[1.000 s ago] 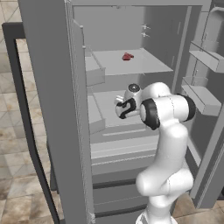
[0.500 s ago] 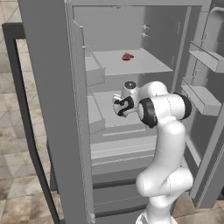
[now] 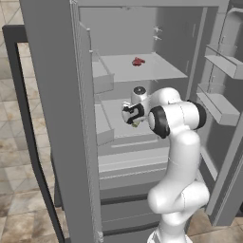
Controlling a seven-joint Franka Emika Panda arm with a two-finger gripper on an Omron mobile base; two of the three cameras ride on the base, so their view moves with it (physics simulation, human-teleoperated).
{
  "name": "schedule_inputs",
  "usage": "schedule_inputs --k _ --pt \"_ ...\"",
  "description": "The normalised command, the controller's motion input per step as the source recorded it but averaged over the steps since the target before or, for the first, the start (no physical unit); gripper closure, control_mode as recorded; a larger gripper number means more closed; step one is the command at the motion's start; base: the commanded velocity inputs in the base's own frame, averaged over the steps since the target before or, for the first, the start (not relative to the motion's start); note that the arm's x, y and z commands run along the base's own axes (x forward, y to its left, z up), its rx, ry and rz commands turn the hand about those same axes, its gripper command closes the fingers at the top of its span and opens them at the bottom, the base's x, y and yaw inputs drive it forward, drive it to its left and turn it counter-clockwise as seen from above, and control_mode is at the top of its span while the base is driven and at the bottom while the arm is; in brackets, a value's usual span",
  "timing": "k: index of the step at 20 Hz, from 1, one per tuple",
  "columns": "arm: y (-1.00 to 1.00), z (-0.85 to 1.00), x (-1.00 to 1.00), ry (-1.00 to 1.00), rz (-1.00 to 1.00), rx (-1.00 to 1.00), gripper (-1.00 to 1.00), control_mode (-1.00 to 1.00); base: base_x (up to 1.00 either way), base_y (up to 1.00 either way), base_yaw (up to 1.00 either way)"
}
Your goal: Retrieve the butter from the fridge and place it on a plate on the dining table. Then retrieve the butter knife by the fridge and place it near the plate.
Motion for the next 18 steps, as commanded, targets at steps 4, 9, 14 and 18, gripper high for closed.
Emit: schedule_inputs --k 4,9,14,18 --pt "0.00 -0.50 -0.19 0.00 0.00 0.00 1.00 -1.00 0.00 0.00 0.00" --pt "0.01 -0.12 -0.36 0.00 -0.01 0.00 1.00 -1.00 0.00 0.00 0.00" --pt "0.00 0.02 -0.68 -0.03 0.02 0.00 1.00 -1.00 0.00 0.00 0.00" --pt "0.00 0.59 -0.86 -0.03 0.05 0.00 1.00 -1.00 0.00 0.00 0.00"
